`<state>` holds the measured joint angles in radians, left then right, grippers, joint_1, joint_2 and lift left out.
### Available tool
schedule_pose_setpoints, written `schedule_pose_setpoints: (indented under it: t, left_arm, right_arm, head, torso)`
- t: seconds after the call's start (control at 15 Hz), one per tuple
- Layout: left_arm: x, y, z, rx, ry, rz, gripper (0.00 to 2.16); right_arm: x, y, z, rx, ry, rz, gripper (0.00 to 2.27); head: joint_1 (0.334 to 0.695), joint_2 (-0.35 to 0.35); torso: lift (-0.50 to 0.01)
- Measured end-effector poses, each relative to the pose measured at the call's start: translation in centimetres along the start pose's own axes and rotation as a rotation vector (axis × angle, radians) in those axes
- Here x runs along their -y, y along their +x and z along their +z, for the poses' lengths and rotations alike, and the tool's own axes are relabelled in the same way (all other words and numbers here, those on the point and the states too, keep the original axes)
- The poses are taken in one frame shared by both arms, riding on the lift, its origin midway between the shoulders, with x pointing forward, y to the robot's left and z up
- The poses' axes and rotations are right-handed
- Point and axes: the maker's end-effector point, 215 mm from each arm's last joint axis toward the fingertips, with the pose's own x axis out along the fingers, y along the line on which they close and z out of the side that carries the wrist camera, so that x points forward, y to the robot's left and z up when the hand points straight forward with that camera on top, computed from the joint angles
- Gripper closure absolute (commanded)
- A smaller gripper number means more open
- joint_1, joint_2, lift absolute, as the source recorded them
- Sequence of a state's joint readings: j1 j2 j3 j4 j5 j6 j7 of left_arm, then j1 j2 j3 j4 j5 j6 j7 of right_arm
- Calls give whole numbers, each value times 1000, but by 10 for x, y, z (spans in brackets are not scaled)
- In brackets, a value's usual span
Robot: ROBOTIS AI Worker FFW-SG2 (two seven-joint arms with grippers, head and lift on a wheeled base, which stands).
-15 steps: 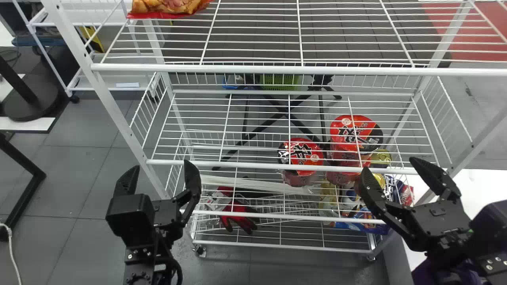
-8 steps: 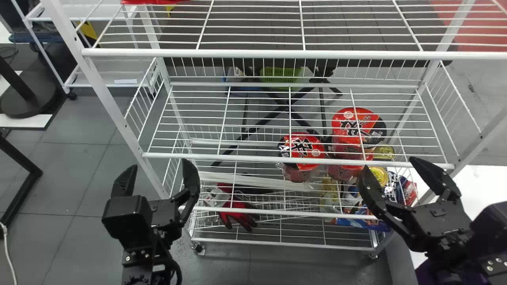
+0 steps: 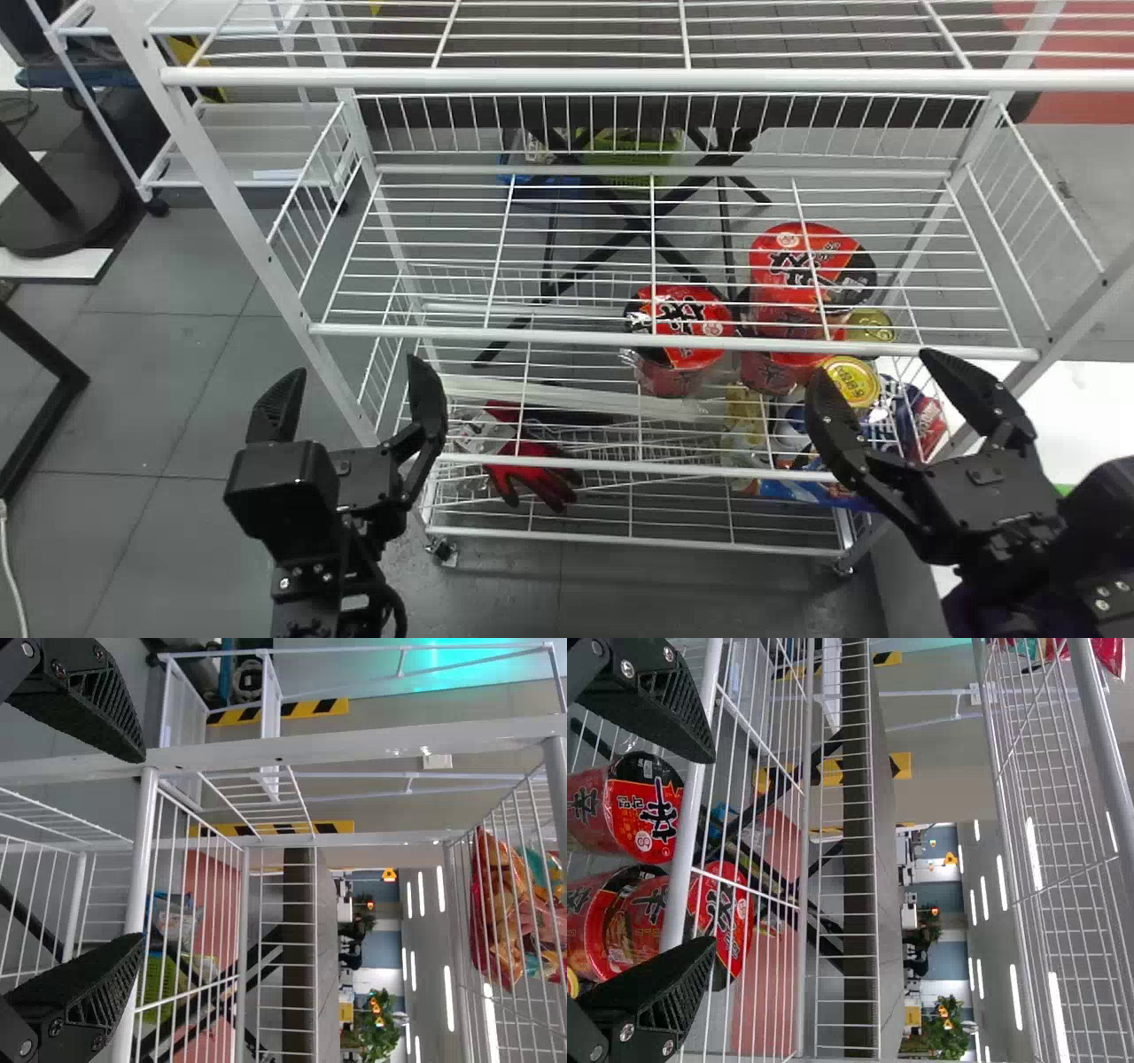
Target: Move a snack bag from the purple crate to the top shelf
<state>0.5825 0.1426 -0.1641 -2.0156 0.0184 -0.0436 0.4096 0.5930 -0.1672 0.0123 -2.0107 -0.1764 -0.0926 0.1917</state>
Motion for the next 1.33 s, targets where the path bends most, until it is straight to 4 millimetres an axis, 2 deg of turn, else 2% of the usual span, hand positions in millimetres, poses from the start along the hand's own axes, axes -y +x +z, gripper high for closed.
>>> schedule_pose_setpoints:
  t: [1.33]
  left_arm:
    - [4, -3, 1, 2, 3, -6, 103]
  right_arm:
    - [-4, -4, 9, 23, -12, 14, 83]
  head:
    - [695, 53]
  torso:
    - [-445]
